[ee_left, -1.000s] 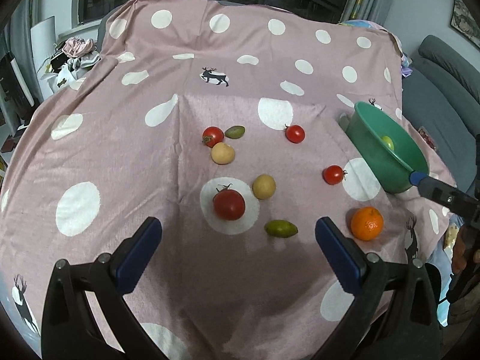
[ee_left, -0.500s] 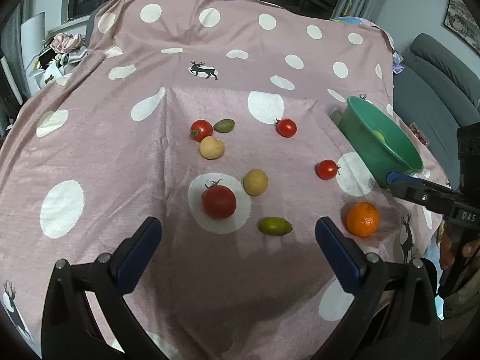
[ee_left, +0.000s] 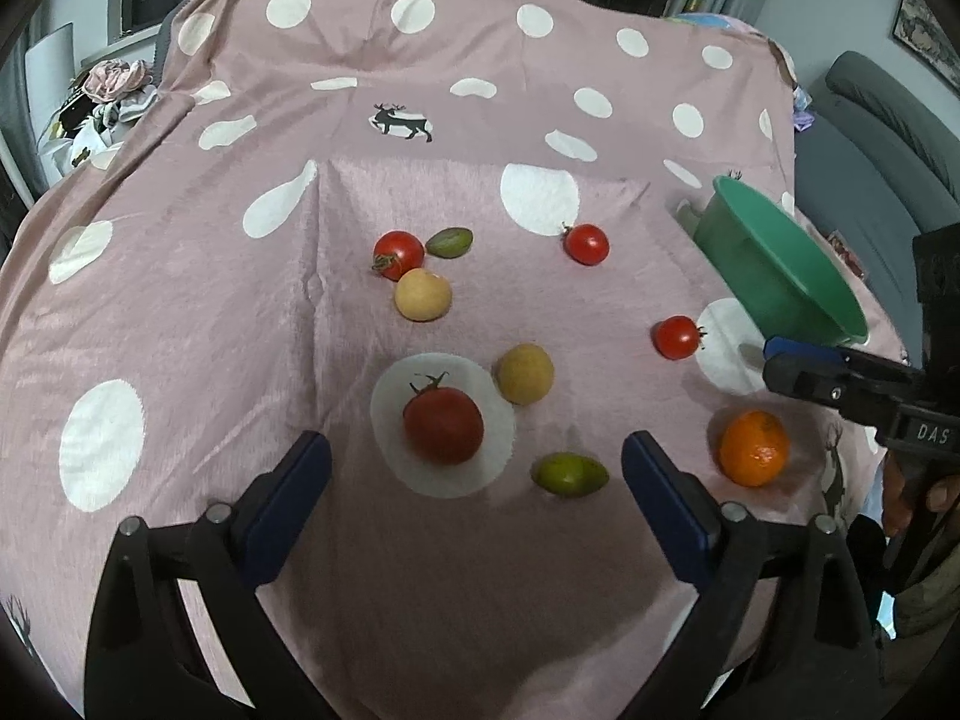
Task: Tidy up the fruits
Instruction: 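Withdraw both grippers from the bowl toward the remaining fruits, then grasp a red tomato with the right gripper while the left gripper grasps a cherry tomato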
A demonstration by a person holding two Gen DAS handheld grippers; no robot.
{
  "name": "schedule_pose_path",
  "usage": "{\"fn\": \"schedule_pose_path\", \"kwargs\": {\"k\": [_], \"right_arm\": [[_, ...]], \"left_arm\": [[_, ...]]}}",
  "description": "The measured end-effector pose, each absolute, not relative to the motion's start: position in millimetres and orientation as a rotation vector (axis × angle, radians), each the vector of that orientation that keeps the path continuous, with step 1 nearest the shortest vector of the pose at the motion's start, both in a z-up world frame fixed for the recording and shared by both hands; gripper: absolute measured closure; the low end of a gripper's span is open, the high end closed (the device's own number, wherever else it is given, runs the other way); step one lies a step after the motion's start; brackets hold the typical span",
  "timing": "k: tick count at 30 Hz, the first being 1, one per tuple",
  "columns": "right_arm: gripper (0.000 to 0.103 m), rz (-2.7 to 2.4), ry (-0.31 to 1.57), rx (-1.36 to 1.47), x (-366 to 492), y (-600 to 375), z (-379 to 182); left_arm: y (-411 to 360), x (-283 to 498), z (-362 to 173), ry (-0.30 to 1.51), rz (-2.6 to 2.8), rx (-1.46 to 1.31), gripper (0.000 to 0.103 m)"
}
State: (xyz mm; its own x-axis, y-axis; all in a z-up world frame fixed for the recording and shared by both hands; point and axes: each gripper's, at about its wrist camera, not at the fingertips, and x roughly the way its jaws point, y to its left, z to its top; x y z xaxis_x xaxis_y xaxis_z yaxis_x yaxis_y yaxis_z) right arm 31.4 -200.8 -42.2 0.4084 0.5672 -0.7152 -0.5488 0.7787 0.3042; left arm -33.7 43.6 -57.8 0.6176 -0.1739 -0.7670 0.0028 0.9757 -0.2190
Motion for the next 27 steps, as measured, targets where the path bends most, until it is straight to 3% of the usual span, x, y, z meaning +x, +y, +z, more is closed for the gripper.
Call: {"fn": "schedule_pose_path", "kwargs": {"k": [5,18,27], "right_arm": [[0.049,0.678,0.924,0.000,41.7,-193.1,-43.4],[0.049,0.642,0.966,-0.107,65.2,-165.0,-57.4],[0.049,0.649,0.993,-0.155,74.2,-153.3,-66.5]], "left_arm": [[43.3,-25.9,-61.5,0.928,-0.093,-0.181,0.023],[40.3,-8.9,-69.8,0.989,-0.095,-0.125,0.030],[35.4,-0.9,-75.2,1.025,-0.124,-0.108,0.049]]}}
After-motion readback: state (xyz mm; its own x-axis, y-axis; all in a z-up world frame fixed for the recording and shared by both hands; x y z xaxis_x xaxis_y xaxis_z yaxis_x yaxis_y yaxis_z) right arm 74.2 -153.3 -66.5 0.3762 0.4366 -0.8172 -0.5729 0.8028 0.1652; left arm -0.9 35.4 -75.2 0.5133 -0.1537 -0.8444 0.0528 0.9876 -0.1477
